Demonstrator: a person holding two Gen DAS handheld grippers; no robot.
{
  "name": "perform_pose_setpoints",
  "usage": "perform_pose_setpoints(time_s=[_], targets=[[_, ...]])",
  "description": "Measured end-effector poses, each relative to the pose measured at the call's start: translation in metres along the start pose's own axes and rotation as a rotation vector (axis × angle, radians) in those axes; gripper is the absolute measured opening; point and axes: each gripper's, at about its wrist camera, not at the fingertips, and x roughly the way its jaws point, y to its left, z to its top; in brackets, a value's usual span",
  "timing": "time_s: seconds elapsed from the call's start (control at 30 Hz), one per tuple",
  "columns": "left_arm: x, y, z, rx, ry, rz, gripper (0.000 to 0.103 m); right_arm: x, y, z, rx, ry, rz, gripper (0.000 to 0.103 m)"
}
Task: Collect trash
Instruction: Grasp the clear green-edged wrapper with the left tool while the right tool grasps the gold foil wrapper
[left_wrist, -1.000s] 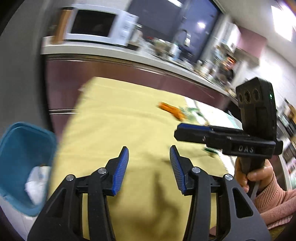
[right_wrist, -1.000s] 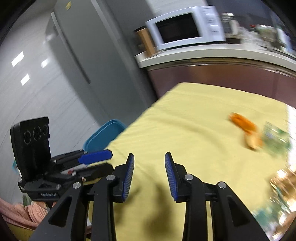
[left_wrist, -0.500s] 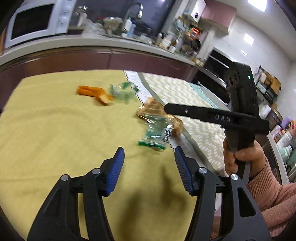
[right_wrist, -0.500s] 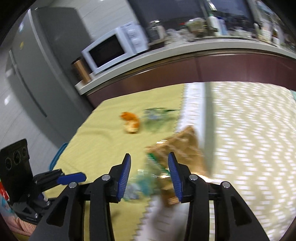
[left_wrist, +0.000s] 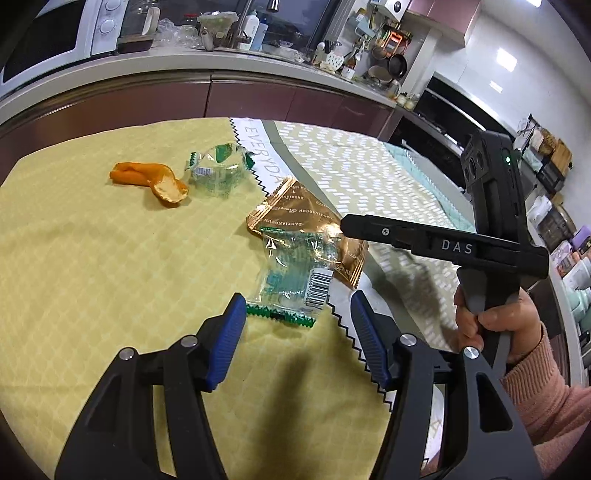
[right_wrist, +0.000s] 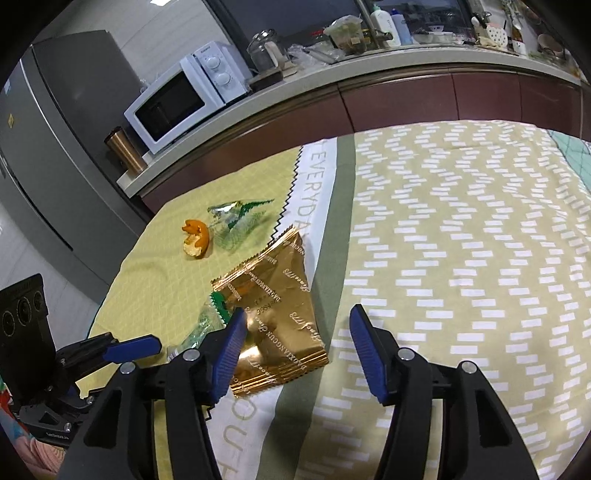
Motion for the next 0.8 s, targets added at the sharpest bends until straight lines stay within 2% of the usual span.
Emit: perform_pose_setpoints(time_s=[0.13,0.27,0.4,0.57,0.6,0.63,0.67,0.8], targets=[[0.008,-0.001,0.002,-0.004,0.032,0.015,0.054,0.004,0.004,0.000,-0.016,0.006,0.007,0.060],[0.015,0.002,0.001,-0.010,0.048,0.028,0.045,0.006,0.009,-0.001,-0.038,0.009,0.007,0.060],[0.015,0.006,0.002,-0.020,0.047,0.028,0.034,0.007,0.011,-0.002,-0.046,0.013,0.009,0.055],[0.014,0.010,0.000,-0.034,0.045,0.025,0.023,0.011,0.017,-0.003,-0.077,0.026,0.003,0.039],[0.014,0.011,0.000,-0.036,0.049,0.018,0.014,0.012,0.017,-0.003,-0.079,0.029,0.005,0.035],[0.015,0.011,-0.001,-0.038,0.051,0.017,0.009,0.012,0.017,-0.003,-0.077,0.033,0.011,0.027],[0.015,0.012,-0.001,-0.039,0.050,0.018,0.008,0.013,0.017,-0.004,-0.073,0.039,0.022,0.021],[0.013,0.014,-0.002,-0.044,0.043,0.012,0.008,0.011,0.015,-0.006,-0.056,0.033,0.032,0.016]])
